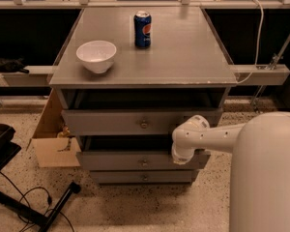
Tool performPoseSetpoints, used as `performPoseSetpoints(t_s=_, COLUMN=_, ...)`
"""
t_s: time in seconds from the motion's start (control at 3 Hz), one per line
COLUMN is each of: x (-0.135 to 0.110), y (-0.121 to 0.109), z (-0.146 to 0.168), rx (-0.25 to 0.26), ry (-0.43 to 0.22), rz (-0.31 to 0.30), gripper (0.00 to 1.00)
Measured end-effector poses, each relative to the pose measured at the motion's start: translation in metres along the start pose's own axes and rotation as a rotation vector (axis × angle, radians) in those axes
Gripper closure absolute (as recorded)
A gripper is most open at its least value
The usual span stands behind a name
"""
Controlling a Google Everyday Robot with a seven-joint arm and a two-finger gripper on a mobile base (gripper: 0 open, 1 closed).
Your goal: Open middle drawer
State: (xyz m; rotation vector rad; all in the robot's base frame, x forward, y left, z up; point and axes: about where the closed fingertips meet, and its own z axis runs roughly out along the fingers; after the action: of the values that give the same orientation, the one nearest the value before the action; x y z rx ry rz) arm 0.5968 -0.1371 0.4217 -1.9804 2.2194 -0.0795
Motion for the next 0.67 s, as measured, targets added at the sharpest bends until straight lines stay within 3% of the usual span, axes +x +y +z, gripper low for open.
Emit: performPoseSetpoints(t_s=0.67, x=0.0015, y=0.0031, z=-0.015, rx=-0.009, ry=0.004, rz=-0.004, gripper=1.0)
